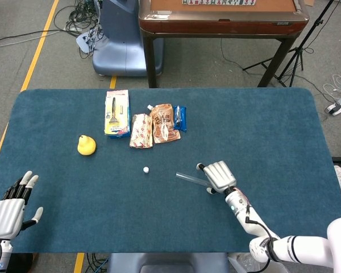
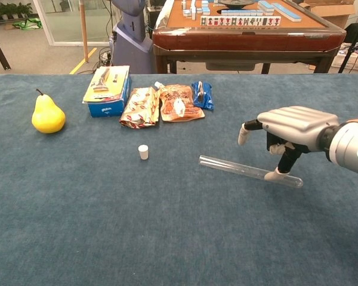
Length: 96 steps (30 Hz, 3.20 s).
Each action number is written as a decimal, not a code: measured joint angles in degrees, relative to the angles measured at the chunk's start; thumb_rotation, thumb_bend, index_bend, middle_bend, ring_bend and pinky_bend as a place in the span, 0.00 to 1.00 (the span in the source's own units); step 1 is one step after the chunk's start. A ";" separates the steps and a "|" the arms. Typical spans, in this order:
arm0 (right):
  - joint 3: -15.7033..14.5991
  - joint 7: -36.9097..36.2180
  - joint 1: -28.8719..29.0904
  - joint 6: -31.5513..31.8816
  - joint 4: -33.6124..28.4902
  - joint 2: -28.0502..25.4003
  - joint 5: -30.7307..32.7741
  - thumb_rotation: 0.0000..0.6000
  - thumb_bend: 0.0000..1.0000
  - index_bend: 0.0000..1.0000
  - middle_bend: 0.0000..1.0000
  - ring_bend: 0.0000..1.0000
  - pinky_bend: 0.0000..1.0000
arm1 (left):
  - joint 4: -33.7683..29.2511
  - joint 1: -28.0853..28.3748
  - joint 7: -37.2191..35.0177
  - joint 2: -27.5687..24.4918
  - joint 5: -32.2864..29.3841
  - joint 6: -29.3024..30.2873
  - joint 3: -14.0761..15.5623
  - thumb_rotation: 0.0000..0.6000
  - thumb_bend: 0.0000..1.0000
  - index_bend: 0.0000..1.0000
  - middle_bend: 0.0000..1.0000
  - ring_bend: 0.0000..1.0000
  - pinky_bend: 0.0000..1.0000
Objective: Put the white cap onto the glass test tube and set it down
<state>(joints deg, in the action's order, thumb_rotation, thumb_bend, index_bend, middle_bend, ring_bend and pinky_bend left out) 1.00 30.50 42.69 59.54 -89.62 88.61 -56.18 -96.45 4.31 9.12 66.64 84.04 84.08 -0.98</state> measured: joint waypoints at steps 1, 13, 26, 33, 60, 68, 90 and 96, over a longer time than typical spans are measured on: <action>0.07 0.06 -0.10 0.02 0.51 0.37 -0.06 1.00 0.00 0.31 1.00 1.00 1.00 | -0.05 -0.03 -0.15 -0.05 -0.04 -0.06 0.03 1.00 0.31 0.00 0.00 0.02 0.14; 0.96 1.26 -1.10 -0.77 6.98 4.04 -0.06 1.00 0.00 0.31 1.00 1.00 1.00 | -0.20 0.09 -0.45 -0.21 -0.34 -0.67 0.04 1.00 0.31 0.00 0.00 0.02 0.14; 4.41 0.75 -0.91 -3.11 12.96 4.95 1.54 1.00 0.00 0.31 1.00 1.00 1.00 | -0.21 0.43 0.54 0.12 -0.85 -1.21 -0.19 1.00 0.31 0.00 0.00 0.02 0.14; 5.38 -0.72 -0.83 -4.23 11.27 4.38 1.23 1.00 0.06 0.31 1.00 1.00 1.00 | -0.35 0.29 0.51 -0.13 -1.14 -1.08 -0.25 1.00 0.31 0.00 0.00 0.02 0.14; 6.11 0.27 1.00 -6.59 9.07 6.01 0.99 1.00 0.34 0.47 1.00 1.00 1.00 | 0.40 -0.27 -0.75 -0.69 -0.88 -0.66 0.02 1.00 0.31 0.00 0.00 0.02 0.14; 6.06 0.88 1.40 -6.86 10.19 6.64 1.29 1.00 0.32 0.47 1.00 1.00 1.00 | 0.36 -0.22 -0.67 -0.75 -1.02 -0.84 -0.02 1.00 0.31 0.00 0.00 0.02 0.14; 6.28 2.51 2.57 -7.74 12.40 8.67 2.95 1.00 0.32 0.47 1.00 1.00 1.00 | 1.14 -0.23 -1.21 -0.64 -1.61 -1.33 -0.08 1.00 0.31 0.00 0.00 0.02 0.14; 6.34 2.93 2.86 -8.01 12.67 8.90 3.55 1.00 0.33 0.47 1.00 1.00 1.00 | 1.33 -0.20 -1.36 -0.59 -1.69 -1.42 -0.13 1.00 0.31 0.00 0.00 0.02 0.14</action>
<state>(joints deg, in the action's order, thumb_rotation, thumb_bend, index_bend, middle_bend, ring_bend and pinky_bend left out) 7.34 33.43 45.55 51.53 -76.95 97.50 -52.63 -95.12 4.11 7.76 66.05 82.35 82.66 -1.11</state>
